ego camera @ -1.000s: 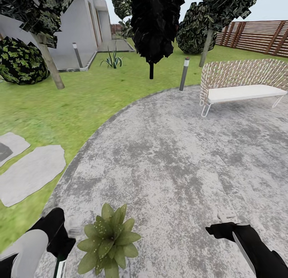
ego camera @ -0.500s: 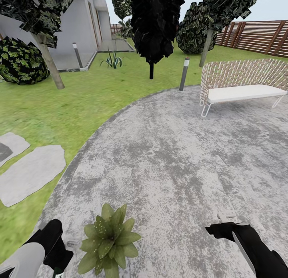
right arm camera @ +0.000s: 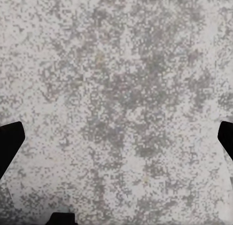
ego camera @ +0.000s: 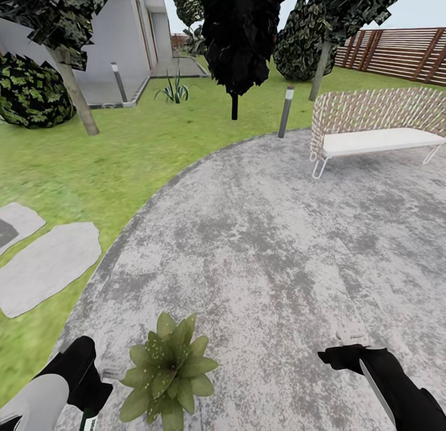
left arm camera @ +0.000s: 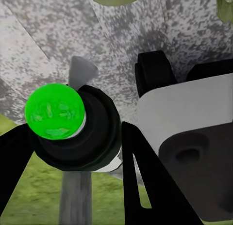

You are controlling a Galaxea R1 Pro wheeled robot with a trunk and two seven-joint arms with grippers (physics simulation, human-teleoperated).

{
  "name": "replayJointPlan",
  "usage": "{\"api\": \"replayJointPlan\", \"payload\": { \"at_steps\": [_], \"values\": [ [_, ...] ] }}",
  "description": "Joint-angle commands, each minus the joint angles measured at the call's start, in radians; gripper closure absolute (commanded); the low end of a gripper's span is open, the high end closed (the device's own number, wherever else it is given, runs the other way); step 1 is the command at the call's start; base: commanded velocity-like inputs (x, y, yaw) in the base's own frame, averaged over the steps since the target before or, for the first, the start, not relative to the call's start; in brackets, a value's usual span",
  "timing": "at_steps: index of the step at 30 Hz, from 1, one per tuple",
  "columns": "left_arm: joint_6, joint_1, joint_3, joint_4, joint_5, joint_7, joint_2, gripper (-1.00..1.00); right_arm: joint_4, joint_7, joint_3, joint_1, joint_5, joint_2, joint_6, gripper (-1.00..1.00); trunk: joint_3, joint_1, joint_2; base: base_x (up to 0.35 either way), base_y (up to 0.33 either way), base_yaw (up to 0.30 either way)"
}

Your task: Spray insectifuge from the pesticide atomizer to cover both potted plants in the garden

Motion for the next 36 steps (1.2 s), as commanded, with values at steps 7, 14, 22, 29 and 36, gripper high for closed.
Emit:
{"api": "replayJointPlan", "payload": {
  "at_steps": [7, 14, 22, 29, 36],
  "values": [
    [0.003, -0.001, 0.008, -0.002, -0.011, -0.009, -0.001, 1.0, -0.002, 0.007, 0.0, 0.0, 0.005, 0.003, 0.005, -1.0, -0.012, 0.008, -0.015, 0.0, 0.0, 0.0],
    [0.003, -0.001, 0.006, -0.013, -0.011, -0.009, -0.001, 1.0, 0.001, 0.007, -0.005, 0.0, -0.001, -0.004, 0.005, -1.0, -0.031, 0.031, -0.057, 0.0, 0.0, 0.0],
    [0.004, -0.001, 0.001, -0.197, -0.014, -0.009, -0.026, 1.0, 0.001, 0.007, -0.004, 0.0, 0.005, -0.003, 0.005, -1.0, -0.032, 0.031, -0.057, 0.0, 0.0, 0.0],
    [0.003, 0.0, 0.001, -0.153, -0.023, -0.005, -0.057, 1.0, 0.001, 0.007, -0.004, 0.0, 0.005, -0.004, 0.005, -1.0, -0.032, 0.031, -0.057, 0.0, 0.0, 0.0],
    [-0.005, 0.003, 0.003, -0.069, -0.022, 0.097, -0.05, 1.0, 0.001, 0.007, -0.003, 0.0, 0.005, -0.003, 0.005, -1.0, -0.032, 0.031, -0.057, 0.0, 0.0, 0.0]
  ]
}}
